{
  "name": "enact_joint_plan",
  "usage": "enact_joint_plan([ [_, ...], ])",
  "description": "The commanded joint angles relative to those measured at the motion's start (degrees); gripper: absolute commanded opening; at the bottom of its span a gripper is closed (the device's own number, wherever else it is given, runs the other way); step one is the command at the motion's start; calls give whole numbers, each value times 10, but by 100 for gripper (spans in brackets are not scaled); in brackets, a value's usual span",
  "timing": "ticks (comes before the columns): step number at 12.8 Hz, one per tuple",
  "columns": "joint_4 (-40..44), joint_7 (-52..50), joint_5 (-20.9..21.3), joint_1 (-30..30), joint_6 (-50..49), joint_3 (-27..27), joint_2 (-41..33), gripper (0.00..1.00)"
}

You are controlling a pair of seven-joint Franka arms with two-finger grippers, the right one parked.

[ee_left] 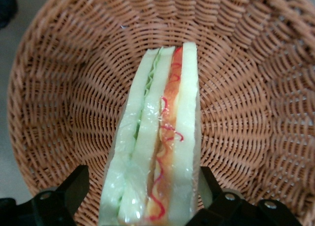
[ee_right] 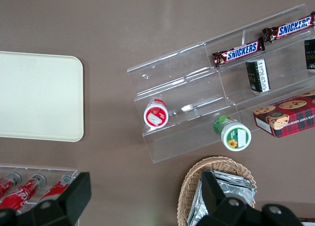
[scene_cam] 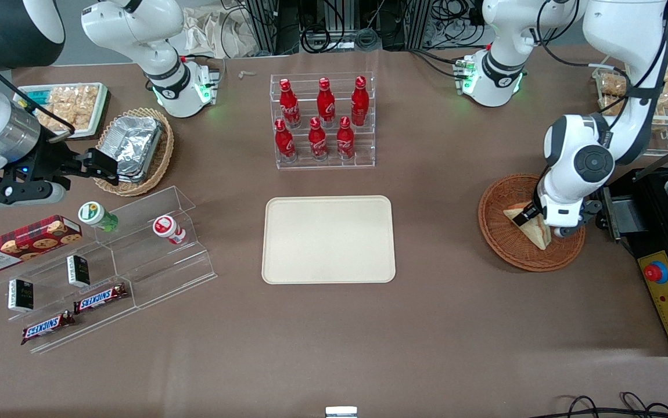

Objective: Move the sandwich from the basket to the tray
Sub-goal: 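Lift the sandwich and carry it with the left gripper to the tray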

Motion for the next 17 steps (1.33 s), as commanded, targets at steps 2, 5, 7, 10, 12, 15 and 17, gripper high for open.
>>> enact_joint_plan([
  [2,-11,-17,19,1,29,1,5,14],
  [5,3,-67,19,-5,26,-1,6,0],
  [7,18,-62,40,-5,-20,-3,-4,0],
  [10,130,-49,45,-8,-212,-21,-10,0],
  [12,218,-13,35,-7,-307,-39,-10,0],
  [15,339,28,-13,-7,-422,-59,-5,0],
  [17,421,53,-39,-8,-485,-83,-4,0],
])
